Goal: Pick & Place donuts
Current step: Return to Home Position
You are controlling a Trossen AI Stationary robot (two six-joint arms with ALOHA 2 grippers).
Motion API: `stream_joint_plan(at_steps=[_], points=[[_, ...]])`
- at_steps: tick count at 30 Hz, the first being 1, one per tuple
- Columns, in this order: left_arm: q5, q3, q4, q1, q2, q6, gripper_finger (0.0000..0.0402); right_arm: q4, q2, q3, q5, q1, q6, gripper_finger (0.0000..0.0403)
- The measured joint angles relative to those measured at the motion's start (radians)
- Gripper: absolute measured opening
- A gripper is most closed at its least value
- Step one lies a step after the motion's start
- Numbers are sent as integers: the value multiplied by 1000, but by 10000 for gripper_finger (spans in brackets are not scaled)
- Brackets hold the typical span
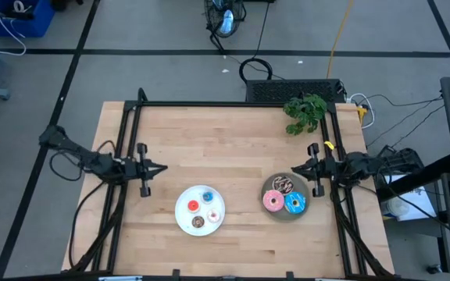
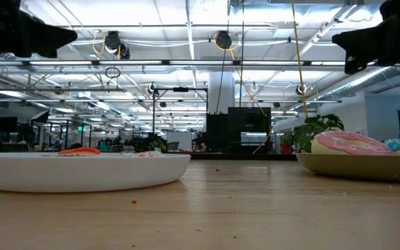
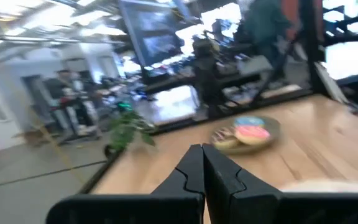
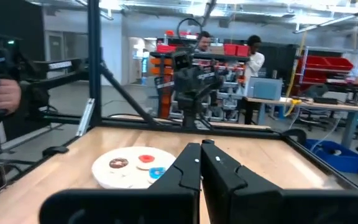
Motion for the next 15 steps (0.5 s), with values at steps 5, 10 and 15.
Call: stream_joint_plan(at_steps=[5,10,15], points=[[252,-2,-90,114,-52,-4,1,-53,0,-1,-64,-73,15,0],[419,-3,-83,265,-95,-22,0,-19,0,-47,-125,-148,58,0],[536,-46,-181,413,-100,-127,0,-38,7,-47,-188,-208,94,0]])
